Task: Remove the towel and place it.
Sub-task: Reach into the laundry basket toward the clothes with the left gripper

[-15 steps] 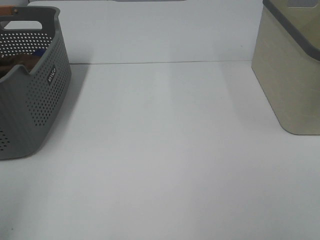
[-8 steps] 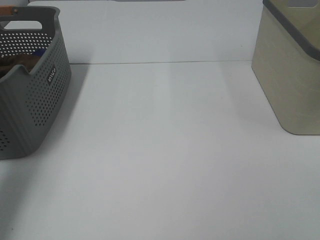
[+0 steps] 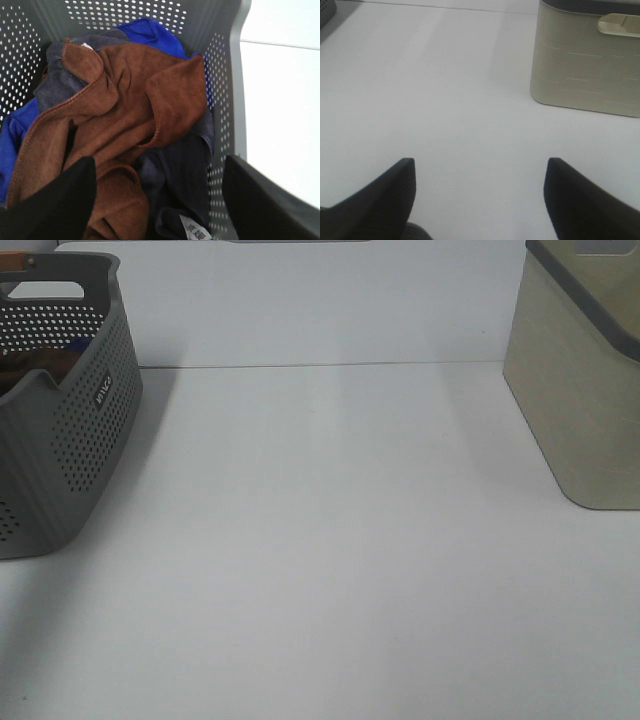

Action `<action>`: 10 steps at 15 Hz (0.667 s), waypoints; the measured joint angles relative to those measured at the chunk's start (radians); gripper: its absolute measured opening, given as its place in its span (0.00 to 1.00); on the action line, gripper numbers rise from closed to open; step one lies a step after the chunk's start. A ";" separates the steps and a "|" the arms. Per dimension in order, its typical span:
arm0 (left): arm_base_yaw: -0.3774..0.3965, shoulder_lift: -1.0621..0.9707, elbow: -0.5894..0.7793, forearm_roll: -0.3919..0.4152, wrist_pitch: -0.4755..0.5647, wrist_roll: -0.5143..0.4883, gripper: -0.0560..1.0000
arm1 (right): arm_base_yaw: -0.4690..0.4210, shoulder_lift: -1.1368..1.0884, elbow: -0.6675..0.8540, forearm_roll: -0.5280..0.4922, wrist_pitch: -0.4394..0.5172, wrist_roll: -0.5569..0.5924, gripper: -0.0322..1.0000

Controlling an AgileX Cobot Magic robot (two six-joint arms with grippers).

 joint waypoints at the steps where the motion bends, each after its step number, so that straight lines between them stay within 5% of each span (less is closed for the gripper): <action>1: 0.001 0.065 -0.080 0.026 0.048 0.000 0.70 | 0.000 0.000 0.000 0.000 0.000 0.000 0.70; 10: 0.140 0.528 -0.717 0.008 0.380 -0.035 0.65 | 0.000 0.000 0.000 -0.011 0.000 0.000 0.70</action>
